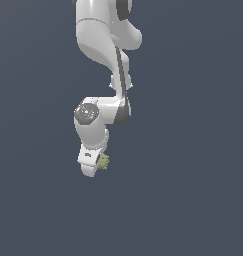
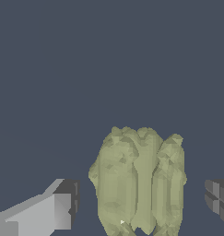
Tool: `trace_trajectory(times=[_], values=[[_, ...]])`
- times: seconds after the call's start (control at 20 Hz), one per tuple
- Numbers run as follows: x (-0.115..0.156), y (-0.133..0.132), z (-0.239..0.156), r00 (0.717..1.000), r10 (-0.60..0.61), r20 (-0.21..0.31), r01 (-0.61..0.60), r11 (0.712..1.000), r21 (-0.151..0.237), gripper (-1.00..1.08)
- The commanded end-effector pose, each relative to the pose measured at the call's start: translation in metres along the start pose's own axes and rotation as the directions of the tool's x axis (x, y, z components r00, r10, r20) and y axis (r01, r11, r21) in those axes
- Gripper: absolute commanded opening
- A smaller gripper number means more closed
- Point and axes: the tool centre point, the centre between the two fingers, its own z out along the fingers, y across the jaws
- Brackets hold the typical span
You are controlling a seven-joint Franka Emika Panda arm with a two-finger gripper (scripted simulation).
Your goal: Pick up the object and move it to a goal position.
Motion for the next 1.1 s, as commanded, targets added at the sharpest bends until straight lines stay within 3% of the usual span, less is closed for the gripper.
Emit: trace_trajectory(times=[0.0, 0.3, 0.35, 1.05], values=[[0.0001, -0.0007, 0.013, 1.0, -0.002, 0.0, 0.002, 1.0, 0.001, 1.0], [-0.0001, 0.0007, 0.0213, 1.0, -0.002, 0.0, 0.002, 1.0, 0.001, 1.0], [-0.0001, 0.0007, 0.0213, 1.0, -0.002, 0.0, 0.002, 1.0, 0.001, -1.0], [-0.0012, 0.0013, 0.0165, 1.0, -0.002, 0.0, 0.002, 1.0, -0.008, -1.0]])
